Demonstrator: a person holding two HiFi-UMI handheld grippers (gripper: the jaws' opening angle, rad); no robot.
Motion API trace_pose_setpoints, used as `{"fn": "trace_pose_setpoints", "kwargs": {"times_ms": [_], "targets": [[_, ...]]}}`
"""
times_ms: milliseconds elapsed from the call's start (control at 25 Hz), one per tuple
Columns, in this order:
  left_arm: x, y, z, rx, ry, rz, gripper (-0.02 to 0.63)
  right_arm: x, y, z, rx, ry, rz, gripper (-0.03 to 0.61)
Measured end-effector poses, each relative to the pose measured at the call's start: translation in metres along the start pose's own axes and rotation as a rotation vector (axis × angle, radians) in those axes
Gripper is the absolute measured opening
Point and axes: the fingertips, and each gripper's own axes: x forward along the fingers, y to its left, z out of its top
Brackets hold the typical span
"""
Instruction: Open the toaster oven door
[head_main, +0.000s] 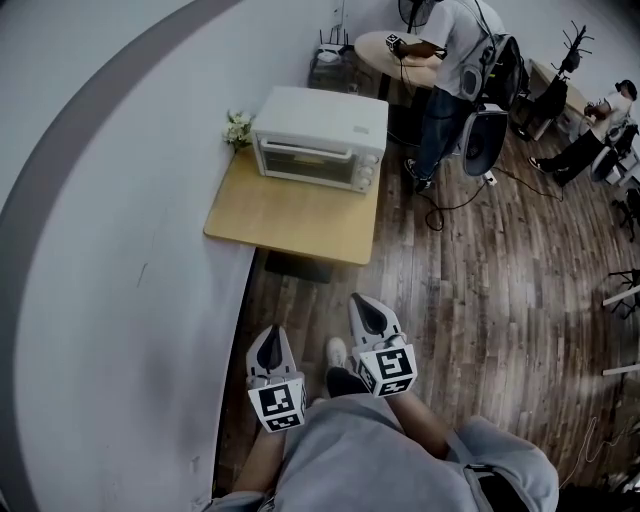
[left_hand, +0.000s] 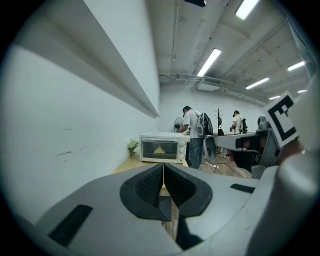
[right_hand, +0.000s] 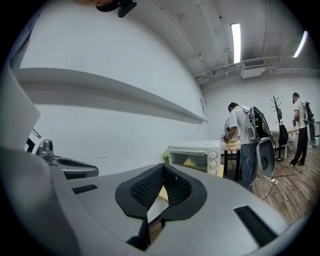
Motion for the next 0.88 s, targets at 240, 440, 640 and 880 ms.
{"fn": "trace_pose_setpoints", "kwargs": {"times_ms": [240, 440, 640, 880], "targets": [[0.069, 0.016, 0.028, 0.007, -0.021, 0.002, 0.005, 0.066, -0.032, 0.018, -0.005, -0.016, -0.009, 0.0], [0.122, 0.019, 0.049, 0.007, -0.037, 0.013, 0.005, 0.112, -0.062, 0.029, -0.029, -0.016, -0.003, 0.0], [0.168, 0.02, 0.066, 0.017, -0.047, 0.017, 0.005, 0.15, -0.087, 0.044, -0.061, -0.023, 0.009, 0.0], [0.214, 0.02, 0.084, 0.06, -0.066, 0.009, 0.005, 0.187, -0.116, 0.049, -0.095, 0.0, 0.002, 0.0]]}}
